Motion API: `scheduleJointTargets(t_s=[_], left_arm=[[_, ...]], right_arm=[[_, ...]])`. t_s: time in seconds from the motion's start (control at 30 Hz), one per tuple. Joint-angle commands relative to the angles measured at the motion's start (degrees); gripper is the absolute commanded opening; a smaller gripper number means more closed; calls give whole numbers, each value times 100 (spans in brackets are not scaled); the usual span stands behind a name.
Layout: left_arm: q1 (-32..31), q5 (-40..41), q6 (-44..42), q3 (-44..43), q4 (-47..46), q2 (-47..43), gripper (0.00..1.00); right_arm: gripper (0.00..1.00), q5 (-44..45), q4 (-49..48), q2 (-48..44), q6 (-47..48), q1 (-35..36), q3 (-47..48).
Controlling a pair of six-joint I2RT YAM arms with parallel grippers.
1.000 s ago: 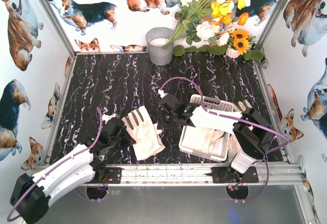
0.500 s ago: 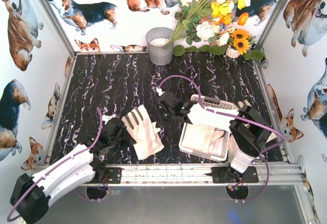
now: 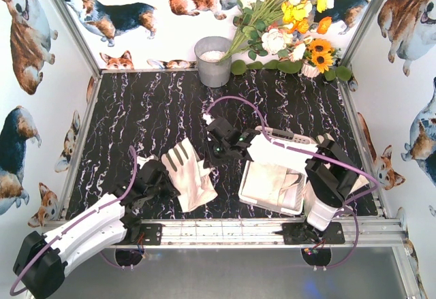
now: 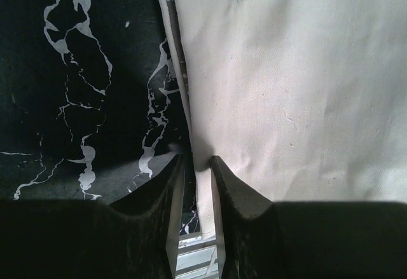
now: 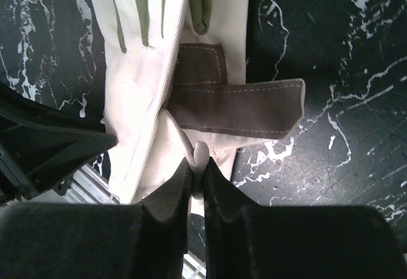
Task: Put the gloves into the storage basket
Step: Pair the glove with the glove.
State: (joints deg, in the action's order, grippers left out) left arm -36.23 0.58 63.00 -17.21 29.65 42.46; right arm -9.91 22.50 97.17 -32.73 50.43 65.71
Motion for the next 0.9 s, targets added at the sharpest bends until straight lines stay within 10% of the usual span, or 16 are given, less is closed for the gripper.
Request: scheduleJointTargets(t_s=[0.0, 0.87], left_arm=[[55, -134, -104, -56, -163, 76, 16], [55, -620, 115, 260, -592, -50, 16]], right_arm=[[6, -112, -12, 99, 287, -34, 479], [7, 67, 360, 507, 1262, -34, 1049]])
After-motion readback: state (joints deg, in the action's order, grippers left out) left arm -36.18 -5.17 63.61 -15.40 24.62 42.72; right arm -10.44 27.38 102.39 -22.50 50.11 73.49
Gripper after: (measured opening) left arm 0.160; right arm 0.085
